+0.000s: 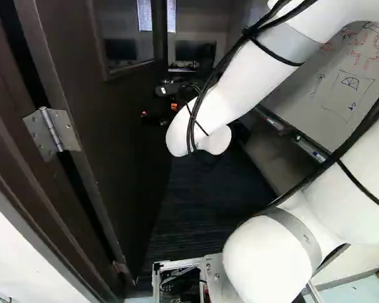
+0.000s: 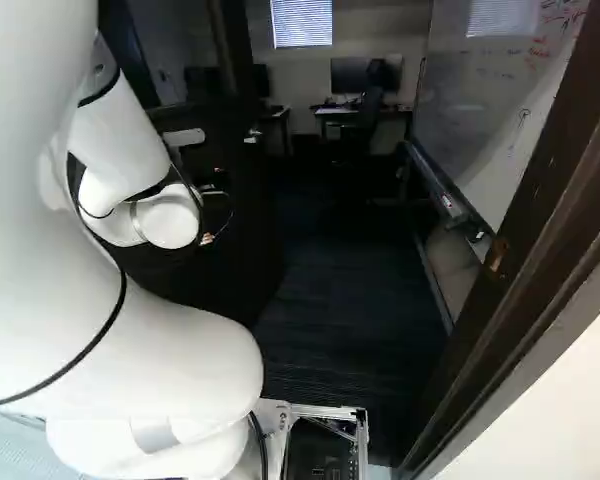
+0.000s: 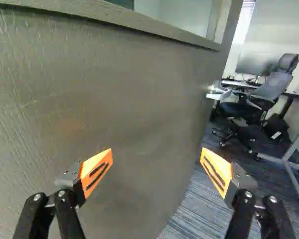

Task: Open the door and move inside

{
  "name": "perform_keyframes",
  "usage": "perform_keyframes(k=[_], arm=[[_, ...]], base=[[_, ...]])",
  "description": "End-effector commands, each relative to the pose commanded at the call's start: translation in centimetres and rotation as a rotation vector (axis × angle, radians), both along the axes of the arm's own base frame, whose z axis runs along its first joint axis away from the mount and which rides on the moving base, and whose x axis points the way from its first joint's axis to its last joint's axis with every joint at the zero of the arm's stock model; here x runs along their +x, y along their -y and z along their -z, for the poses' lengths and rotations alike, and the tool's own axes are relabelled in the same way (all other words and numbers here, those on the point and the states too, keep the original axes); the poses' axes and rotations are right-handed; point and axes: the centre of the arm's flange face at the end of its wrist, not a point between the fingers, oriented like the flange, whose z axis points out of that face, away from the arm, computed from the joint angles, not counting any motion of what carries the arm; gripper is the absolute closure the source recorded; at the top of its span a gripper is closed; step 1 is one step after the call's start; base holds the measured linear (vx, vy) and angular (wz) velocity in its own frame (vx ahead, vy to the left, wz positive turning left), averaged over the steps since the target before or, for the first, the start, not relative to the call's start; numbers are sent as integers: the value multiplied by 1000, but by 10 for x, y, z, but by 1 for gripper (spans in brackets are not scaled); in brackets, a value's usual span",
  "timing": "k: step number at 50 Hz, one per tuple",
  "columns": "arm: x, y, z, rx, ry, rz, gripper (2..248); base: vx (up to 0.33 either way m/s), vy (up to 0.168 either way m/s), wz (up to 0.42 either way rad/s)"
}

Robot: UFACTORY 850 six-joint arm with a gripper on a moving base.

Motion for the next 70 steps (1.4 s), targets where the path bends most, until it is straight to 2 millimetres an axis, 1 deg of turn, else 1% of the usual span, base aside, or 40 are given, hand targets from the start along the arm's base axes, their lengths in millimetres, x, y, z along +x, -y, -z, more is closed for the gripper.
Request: perform_keyframes(k=[21, 34, 49, 70], arm=[[1, 0, 0, 4, -2, 5, 3], [9, -7, -1, 3, -5, -3, 3], [30, -26, -3, 0, -11, -25, 3], [58, -60, -4, -2, -14, -67, 3]], base=[[0, 0, 0], [0, 0, 0], [0, 0, 0], [-10, -13, -7]])
